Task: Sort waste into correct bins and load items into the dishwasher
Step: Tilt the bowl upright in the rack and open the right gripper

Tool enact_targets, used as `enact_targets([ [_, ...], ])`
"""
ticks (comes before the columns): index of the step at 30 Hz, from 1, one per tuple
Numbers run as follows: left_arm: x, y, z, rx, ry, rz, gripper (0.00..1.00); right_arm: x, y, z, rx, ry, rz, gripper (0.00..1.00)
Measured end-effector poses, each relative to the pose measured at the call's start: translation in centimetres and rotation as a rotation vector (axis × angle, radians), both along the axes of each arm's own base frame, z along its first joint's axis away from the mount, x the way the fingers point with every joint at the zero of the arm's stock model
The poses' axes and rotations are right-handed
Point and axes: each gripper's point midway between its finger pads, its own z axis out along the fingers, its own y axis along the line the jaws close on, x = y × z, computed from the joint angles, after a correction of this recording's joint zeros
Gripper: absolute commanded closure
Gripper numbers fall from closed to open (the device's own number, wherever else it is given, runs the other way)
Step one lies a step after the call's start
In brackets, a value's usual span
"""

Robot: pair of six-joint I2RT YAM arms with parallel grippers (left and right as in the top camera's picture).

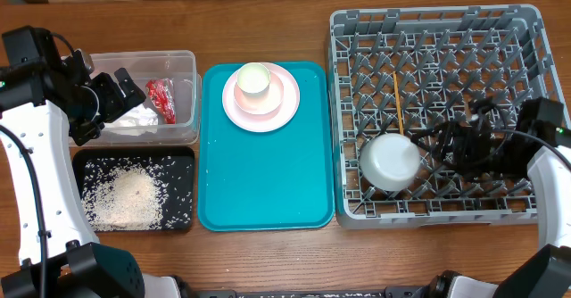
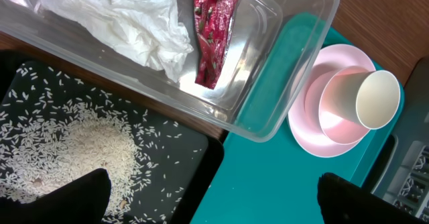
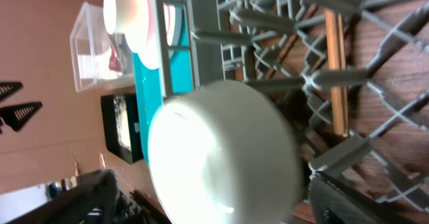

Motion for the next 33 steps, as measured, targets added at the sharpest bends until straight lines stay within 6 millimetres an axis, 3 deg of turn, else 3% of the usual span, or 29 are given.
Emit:
enact_targets([
  [14, 0.0, 0.0, 0.0, 0.000, 0.000, 0.000, 0.00, 1.1, -1.4, 3.4, -0.088, 0.000, -0.030, 0.00],
  [19, 0.0, 0.0, 0.0, 0.000, 0.000, 0.000, 0.00, 0.9, -1.1, 3.2, -0.127, 0.021, -0.008, 0.00],
  [21, 0.0, 0.0, 0.0, 0.000, 0.000, 0.000, 0.00, 0.8, -0.3, 3.1, -0.139, 0.022, 0.024, 0.00],
  [33, 0.0, 0.0, 0.0, 0.000, 0.000, 0.000, 0.00, 0.6, 9.6, 0.4, -0.480, -0.027, 0.302, 0.00],
])
